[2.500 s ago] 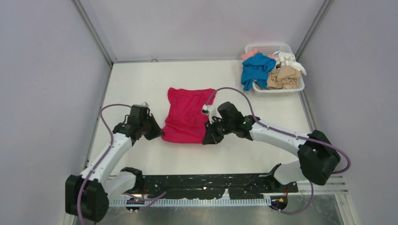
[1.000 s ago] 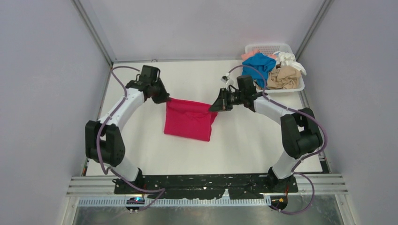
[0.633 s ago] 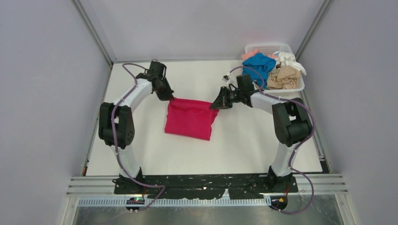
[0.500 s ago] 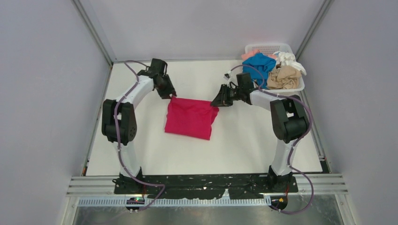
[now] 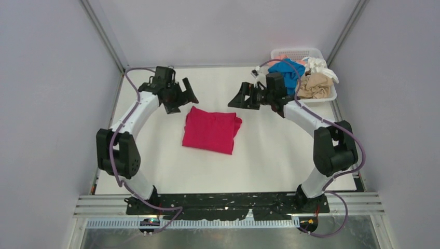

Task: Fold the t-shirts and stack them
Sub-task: Fold the long partially folded tshirt into a neat square, then smooth out wrinkles on the folded tshirt

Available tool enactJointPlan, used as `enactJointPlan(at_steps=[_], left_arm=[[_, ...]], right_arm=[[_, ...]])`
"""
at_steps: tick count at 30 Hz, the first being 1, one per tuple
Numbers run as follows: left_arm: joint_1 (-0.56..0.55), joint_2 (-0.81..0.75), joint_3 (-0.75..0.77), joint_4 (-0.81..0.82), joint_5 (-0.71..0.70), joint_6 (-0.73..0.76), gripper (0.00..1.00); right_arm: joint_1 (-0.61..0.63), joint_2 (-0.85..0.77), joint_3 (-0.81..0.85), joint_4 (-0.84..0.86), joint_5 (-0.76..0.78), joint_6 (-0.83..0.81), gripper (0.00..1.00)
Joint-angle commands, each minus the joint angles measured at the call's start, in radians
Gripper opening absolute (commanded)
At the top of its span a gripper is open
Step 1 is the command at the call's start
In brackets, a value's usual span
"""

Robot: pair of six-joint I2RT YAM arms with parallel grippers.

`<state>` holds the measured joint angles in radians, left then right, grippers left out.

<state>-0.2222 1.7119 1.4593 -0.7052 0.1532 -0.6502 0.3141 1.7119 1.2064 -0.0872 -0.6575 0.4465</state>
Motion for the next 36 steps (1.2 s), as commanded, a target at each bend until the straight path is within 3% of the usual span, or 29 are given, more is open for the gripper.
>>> enactJointPlan(at_steps=[1,7,11,14,21,24,29,33,36], left_arm=[[-0.016,-0.047,-0.089,0.228,0.284,-0.027,0.99],[-0.041,0.187,0.057,0.172,0.308,-0.041,1.00],[-0.039,0.293,0.108,0.149,0.267,-0.049,1.00],[-0.024,0.332,0.110,0.106,0.240,-0.045,1.00],[0.017,0.296,-0.054,0.144,0.206,-0.042,1.00],[0.020,0.292,-0.034,0.132,0.213,-0.013,1.00],[0.019,0.181,0.068,0.049,0.183,0.047,1.00],[0.017,0.007,-0.033,0.045,0.046,0.064,1.00],[0.017,-0.060,-0.153,0.037,-0.047,0.071,1.00]], right_arm=[[0.073,-0.041,-0.088,0.255,-0.059,0.127,0.95],[0.128,0.118,-0.051,0.414,-0.057,0.233,0.95],[0.107,0.220,-0.042,0.411,-0.018,0.237,0.95],[0.071,0.270,-0.062,0.409,-0.009,0.242,0.95],[0.040,0.335,-0.111,0.270,0.005,0.185,0.95],[0.035,0.332,-0.115,0.293,-0.014,0.197,0.95],[0.030,0.179,-0.034,0.224,0.016,0.125,0.95],[0.029,-0.064,-0.076,0.145,0.146,-0.018,0.95],[0.029,-0.293,-0.215,0.117,0.271,-0.081,0.95]])
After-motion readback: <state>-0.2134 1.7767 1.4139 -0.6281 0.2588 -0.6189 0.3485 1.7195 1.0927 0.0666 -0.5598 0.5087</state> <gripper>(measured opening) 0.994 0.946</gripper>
